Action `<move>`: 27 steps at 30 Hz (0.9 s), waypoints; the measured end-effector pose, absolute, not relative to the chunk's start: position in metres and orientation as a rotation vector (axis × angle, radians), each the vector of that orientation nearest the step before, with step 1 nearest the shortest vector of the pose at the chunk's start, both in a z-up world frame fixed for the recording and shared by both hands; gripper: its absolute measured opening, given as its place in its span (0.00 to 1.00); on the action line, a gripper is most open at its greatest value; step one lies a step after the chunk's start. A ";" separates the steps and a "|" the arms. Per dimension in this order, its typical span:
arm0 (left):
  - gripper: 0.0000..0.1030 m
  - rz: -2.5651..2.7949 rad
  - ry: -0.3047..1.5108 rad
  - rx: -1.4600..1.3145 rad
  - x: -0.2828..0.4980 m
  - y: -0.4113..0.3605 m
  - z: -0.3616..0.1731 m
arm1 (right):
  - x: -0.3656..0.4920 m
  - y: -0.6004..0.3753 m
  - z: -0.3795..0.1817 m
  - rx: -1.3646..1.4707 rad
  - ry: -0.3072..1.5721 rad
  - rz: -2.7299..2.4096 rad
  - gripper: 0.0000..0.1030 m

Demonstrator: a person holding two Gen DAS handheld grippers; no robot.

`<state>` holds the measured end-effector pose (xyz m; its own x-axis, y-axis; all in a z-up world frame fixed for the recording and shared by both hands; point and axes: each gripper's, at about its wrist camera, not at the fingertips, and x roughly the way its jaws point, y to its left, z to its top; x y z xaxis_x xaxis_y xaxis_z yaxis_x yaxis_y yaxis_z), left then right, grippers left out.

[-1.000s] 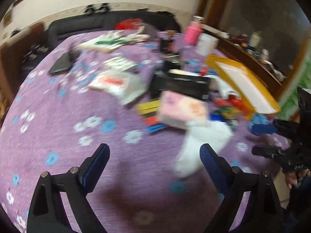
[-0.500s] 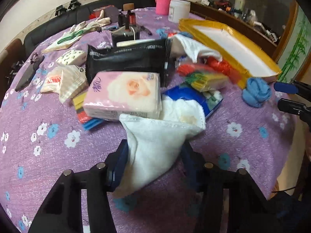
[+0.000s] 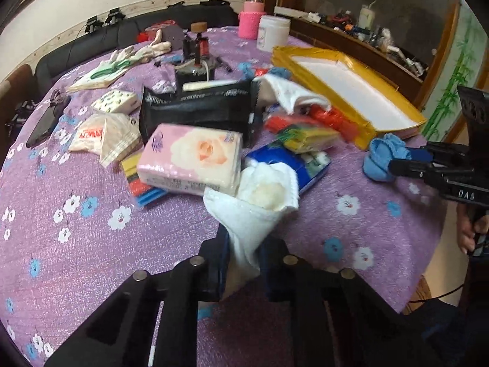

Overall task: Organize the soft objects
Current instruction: 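Carry the blue cloth with the right gripper and release it in the tray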

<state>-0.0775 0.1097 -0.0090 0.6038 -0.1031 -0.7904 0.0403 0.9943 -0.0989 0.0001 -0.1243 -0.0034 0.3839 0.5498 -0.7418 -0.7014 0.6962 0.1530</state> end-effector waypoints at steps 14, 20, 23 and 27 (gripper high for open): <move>0.13 -0.159 0.757 -0.068 -0.047 0.088 0.068 | 0.031 -0.151 0.083 0.088 0.625 0.824 0.34; 0.13 -0.188 0.727 -0.064 0.008 0.072 0.099 | 0.082 -0.163 0.096 0.185 0.632 0.706 0.34; 0.13 -0.213 0.738 -0.083 0.041 0.064 0.107 | 0.115 -0.167 0.093 0.257 0.669 0.658 0.34; 0.13 -0.237 0.753 -0.117 0.092 0.050 0.112 | 0.166 -0.166 0.085 0.316 0.728 0.585 0.34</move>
